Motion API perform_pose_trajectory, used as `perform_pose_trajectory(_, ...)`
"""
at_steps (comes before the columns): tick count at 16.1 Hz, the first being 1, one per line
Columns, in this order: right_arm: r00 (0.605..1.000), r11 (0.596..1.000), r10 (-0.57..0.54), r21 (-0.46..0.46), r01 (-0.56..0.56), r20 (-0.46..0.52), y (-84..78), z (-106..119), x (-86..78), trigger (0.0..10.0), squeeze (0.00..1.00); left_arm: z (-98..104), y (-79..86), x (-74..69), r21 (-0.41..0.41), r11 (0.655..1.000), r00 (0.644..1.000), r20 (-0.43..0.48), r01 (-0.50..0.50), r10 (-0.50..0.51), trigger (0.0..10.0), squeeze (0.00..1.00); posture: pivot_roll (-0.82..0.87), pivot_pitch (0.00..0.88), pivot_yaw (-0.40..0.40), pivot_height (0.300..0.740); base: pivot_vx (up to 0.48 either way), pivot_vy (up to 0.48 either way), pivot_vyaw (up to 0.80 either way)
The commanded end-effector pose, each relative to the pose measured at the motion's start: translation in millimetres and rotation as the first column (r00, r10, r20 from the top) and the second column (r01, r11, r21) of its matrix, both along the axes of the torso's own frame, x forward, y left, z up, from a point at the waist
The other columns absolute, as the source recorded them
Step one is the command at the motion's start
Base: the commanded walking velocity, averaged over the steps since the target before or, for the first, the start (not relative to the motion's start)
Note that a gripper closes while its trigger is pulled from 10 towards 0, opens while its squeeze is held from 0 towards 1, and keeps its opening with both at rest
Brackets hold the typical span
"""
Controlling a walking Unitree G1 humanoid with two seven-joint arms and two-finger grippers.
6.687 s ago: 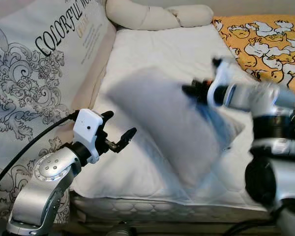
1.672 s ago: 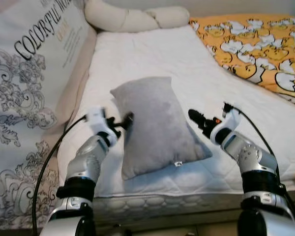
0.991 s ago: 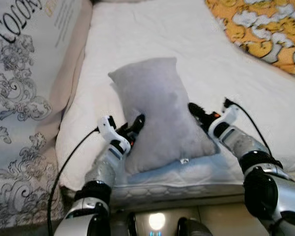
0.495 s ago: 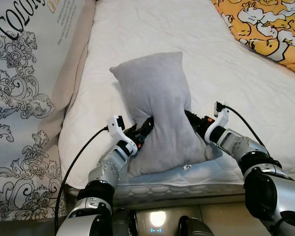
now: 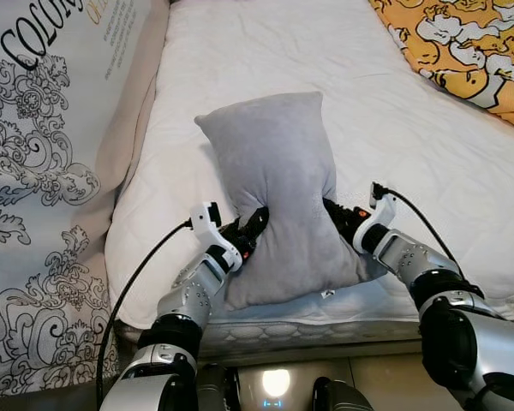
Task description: Clean up the room
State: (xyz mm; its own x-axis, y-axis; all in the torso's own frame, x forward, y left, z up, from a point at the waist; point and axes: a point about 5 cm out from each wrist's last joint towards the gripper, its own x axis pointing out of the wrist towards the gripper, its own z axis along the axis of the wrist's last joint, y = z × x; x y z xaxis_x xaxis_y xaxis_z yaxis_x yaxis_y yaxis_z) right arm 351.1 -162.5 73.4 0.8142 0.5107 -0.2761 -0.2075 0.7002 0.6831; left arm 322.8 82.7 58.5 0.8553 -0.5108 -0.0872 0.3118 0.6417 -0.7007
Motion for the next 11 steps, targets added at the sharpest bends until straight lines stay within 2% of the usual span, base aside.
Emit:
perform_pose_trajectory(1, 0.997, 0.998, 0.014, 0.066, -0.009, -0.079, 16.1, -16, -9.8, 0.0, 0.0, -6, -20.2, -5.9, 0.02, 0.995, 0.995, -0.042, 0.095, -0.094, 0.0, 0.0, 0.01, 0.111, 0.092, 0.74, 0.0, 0.0, 0.0)
perform_pose_trajectory(6, 1.0, 0.998, -0.005, 0.069, 0.007, -0.023, 14.6, -12, -7.2, 0.0, 0.0, -7, -20.4, -7.4, 0.042, 0.99, 0.99, -0.027, 0.136, -0.135, 0.0, 0.0, 0.0, 0.085, 0.107, 0.74, 0.0, 0.0, 0.0)
perform_pose_trajectory(8, 0.999, 0.993, -0.033, 0.114, 0.033, -0.008, 13.9, -8, -5.2, 0.0, 0.0, -3, -21.4, -6.4, 0.067, 0.985, 0.988, -0.004, 0.157, -0.157, 0.0, 0.0, 0.0, 0.065, 0.103, 0.74, 0.0, 0.0, 0.0)
perform_pose_trajectory(10, 0.998, 0.992, -0.065, 0.105, 0.063, 0.014, 13.4, -4, -2.6, 0.0, 0.0, 7, -22.2, -2.4, 0.083, 0.984, 0.986, 0.036, 0.158, -0.161, 0.0, 0.0, -0.01, 0.033, 0.101, 0.74, 0.0, 0.0, 0.0)
perform_pose_trajectory(11, 0.993, 0.99, -0.097, 0.109, 0.089, 0.069, 13.7, 1, 0.4, 0.0, 0.0, 13, -21.4, 0.2, 0.124, 0.981, 0.985, 0.066, 0.151, -0.16, 0.0, 0.0, -0.01, 0.016, 0.097, 0.74, 0.0, 0.0, 0.0)
